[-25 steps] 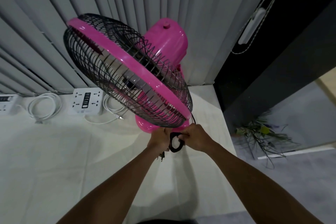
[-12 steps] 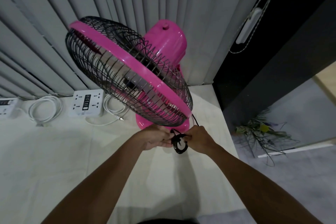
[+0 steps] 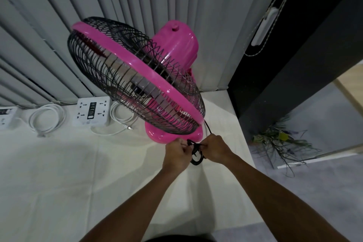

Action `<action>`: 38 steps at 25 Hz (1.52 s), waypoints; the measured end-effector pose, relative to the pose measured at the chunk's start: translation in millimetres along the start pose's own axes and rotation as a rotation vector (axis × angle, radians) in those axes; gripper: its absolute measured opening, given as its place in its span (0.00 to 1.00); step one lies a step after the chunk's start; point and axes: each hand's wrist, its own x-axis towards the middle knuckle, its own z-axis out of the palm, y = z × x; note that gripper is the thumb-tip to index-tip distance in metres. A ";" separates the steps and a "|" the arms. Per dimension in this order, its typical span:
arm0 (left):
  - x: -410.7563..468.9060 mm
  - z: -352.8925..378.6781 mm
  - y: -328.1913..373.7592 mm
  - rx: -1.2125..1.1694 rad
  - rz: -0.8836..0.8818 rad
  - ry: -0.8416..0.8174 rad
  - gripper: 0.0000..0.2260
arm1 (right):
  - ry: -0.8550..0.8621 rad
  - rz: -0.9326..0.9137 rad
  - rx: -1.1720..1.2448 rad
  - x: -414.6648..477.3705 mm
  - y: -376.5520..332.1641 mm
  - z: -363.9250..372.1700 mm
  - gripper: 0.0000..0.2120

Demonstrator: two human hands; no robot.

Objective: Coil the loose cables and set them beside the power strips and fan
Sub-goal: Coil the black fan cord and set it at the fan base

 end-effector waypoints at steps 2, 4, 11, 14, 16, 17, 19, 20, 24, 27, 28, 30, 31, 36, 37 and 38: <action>-1.9 1.5 -4.3 0.028 0.072 0.015 0.04 | 0.016 -0.019 -0.004 -0.3 -1.3 -1.7 0.09; -0.7 2.3 -5.2 0.050 0.150 0.033 0.06 | 0.040 -0.049 -0.011 0.9 -4.9 -2.8 0.09; -2.3 6.4 -17.9 0.315 0.226 0.029 0.11 | 0.081 -0.138 -0.044 -2.6 -9.1 -1.3 0.08; 0.9 5.0 -18.8 0.215 0.092 -0.028 0.10 | 0.129 -0.232 -0.010 -4.0 -7.6 -0.4 0.08; 4.0 -2.7 -19.1 -0.072 -0.070 -0.120 0.11 | 0.172 -0.283 -0.036 -4.7 -2.7 -4.7 0.09; 5.6 -7.5 -17.4 -0.265 -0.169 -0.182 0.11 | 0.201 -0.311 -0.051 -6.7 1.5 -8.2 0.08; 10.4 -15.1 -11.5 -0.536 -0.390 -0.289 0.11 | 0.262 -0.399 -0.029 -13.1 9.6 -13.9 0.08; 13.3 -14.8 -8.9 -0.566 -0.486 -0.363 0.13 | 0.275 -0.444 -0.015 -16.7 13.5 -15.4 0.09; 15.0 -0.3 4.2 -0.609 -0.630 -0.673 0.14 | 0.277 -0.517 0.018 -25.1 25.4 -16.8 0.11; 15.7 13.2 11.9 -0.640 -0.590 -0.606 0.12 | 0.307 -0.533 0.006 -24.6 38.0 -19.3 0.13; 15.7 17.0 14.6 -0.627 -0.574 -0.563 0.13 | 0.311 -0.536 0.002 -25.2 41.6 -19.8 0.14; 18.0 24.0 20.5 -0.648 -0.584 -0.446 0.13 | 0.312 -0.547 -0.028 -27.1 49.4 -18.8 0.14; 20.0 25.6 24.5 -0.677 -0.589 -0.352 0.10 | 0.316 -0.553 -0.039 -28.0 53.5 -17.3 0.14; 33.8 36.2 42.5 -0.685 -0.547 0.046 0.10 | 0.354 -0.576 -0.065 -20.6 62.6 -21.0 0.09; 32.1 38.6 44.9 -0.687 -0.548 0.035 0.09 | 0.373 -0.597 -0.064 -18.2 64.1 -23.1 0.10; 30.2 40.9 44.8 -0.670 -0.553 -0.030 0.07 | 0.392 -0.616 -0.067 -17.3 65.3 -25.0 0.12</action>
